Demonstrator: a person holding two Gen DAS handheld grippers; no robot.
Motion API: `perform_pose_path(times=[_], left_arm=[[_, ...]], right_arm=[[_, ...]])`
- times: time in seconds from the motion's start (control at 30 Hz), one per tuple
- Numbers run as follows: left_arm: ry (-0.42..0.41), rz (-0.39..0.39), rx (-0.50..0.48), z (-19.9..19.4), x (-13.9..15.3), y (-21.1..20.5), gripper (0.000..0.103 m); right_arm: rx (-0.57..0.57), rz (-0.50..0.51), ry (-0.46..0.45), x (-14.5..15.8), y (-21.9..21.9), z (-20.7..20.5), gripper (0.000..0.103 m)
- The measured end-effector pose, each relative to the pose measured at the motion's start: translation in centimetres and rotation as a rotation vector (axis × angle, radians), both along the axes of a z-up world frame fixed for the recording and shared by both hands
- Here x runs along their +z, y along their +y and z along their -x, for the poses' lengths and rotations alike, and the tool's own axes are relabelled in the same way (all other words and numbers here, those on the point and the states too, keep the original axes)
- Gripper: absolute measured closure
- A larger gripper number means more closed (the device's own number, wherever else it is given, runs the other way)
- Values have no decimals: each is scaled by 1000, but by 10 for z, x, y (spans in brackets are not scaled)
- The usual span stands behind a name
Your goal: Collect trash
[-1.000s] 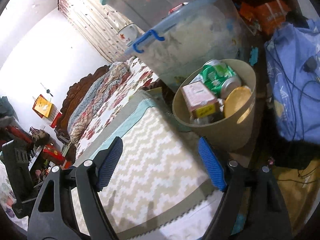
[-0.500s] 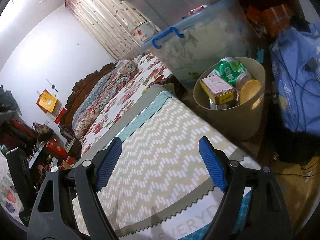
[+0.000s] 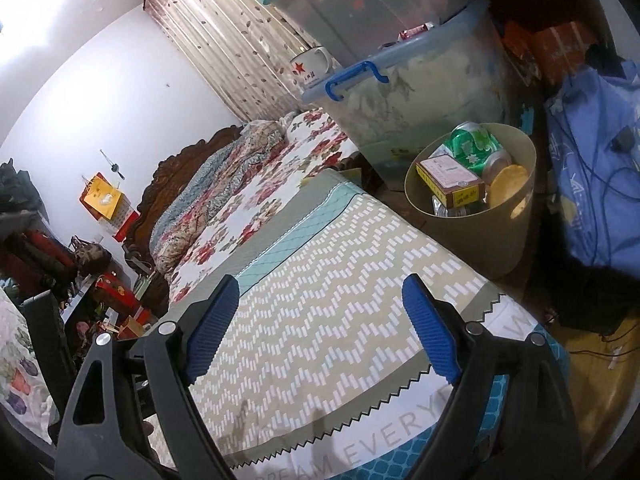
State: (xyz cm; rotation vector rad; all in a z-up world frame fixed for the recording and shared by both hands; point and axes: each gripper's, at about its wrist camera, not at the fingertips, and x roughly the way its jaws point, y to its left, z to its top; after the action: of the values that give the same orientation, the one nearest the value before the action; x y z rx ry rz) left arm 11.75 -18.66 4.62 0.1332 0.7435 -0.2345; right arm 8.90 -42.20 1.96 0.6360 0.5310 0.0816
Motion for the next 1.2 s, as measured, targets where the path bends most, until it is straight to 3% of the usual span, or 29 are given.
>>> perform_pose_path(times=[0.27, 1.2], left_arm=[[-60, -33, 20, 12, 10, -4, 9], [-90, -68, 37, 41, 20, -8, 9]], right_arm=[[-13, -8, -26, 7, -3, 11, 19], [-14, -38, -84, 18, -3, 47, 14]])
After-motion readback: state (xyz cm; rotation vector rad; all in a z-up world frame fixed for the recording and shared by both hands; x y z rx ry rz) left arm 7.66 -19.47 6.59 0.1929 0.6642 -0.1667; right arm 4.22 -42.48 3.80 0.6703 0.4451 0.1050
